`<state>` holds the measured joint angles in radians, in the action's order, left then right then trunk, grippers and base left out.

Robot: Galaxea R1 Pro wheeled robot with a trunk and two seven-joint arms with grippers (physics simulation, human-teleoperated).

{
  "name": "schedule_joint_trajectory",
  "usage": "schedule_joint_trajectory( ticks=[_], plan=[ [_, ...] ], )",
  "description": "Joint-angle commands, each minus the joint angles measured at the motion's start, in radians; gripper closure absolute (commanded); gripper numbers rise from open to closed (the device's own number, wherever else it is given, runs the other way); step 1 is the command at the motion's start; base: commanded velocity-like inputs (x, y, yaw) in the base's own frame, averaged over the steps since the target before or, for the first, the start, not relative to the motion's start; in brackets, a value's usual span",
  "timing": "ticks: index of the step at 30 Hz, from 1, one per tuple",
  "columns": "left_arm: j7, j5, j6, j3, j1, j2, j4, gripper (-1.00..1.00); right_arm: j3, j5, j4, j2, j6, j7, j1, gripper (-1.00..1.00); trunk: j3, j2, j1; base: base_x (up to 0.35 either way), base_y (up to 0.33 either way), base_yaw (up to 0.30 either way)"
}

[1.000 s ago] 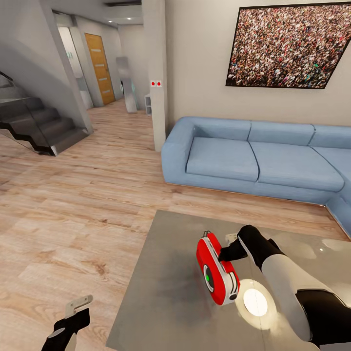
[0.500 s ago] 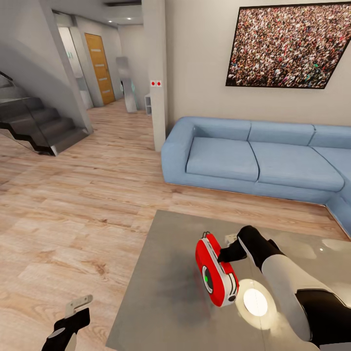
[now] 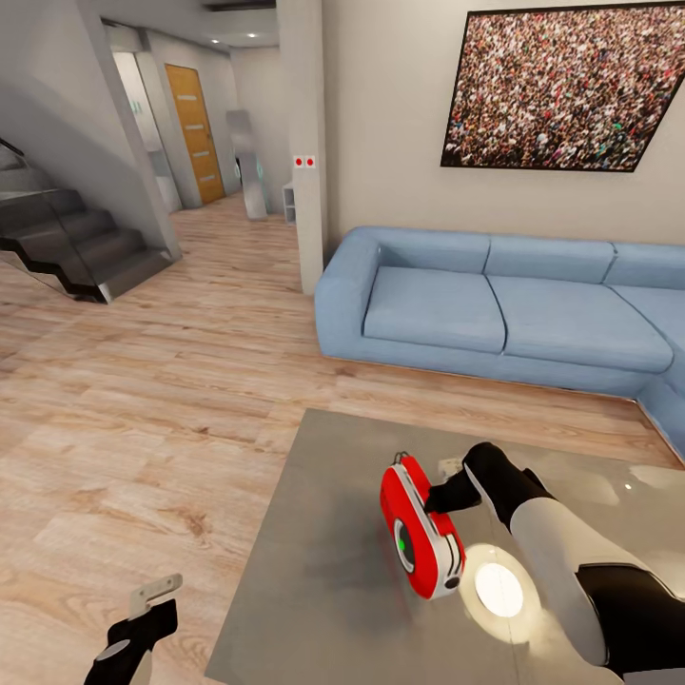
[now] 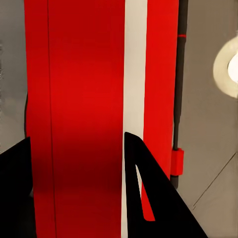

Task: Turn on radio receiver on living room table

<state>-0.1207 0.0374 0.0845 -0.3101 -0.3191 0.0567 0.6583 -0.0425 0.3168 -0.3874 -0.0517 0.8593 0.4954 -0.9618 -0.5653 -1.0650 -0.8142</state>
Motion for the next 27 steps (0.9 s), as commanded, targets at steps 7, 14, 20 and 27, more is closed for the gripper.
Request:
schedule_joint_trajectory(
  ticks=[7,14,20,27],
  plan=[
    [0.005,0.005,-0.023,-0.004,0.0,0.004,0.0,1.0,0.001,-0.006,0.02,0.001,-0.067,0.0,0.0,1.0,0.0,0.0,0.0,0.0,0.0,0.0],
    [0.006,0.005,-0.032,-0.006,0.0,0.006,0.0,1.0,0.001,-0.006,0.023,0.003,-0.071,0.0,0.0,1.0,0.0,0.0,0.0,0.0,0.0,0.0],
    [0.005,0.006,-0.032,-0.006,0.0,0.006,0.0,1.0,0.001,-0.005,0.027,0.004,-0.071,0.0,0.0,1.0,0.0,0.0,0.0,0.0,0.0,0.0],
    [0.004,0.006,-0.032,-0.007,0.0,0.006,0.0,1.0,0.001,-0.006,0.027,0.004,-0.071,0.0,0.0,1.0,-0.019,-0.042,-0.023,0.0,0.0,0.0]
  ],
)
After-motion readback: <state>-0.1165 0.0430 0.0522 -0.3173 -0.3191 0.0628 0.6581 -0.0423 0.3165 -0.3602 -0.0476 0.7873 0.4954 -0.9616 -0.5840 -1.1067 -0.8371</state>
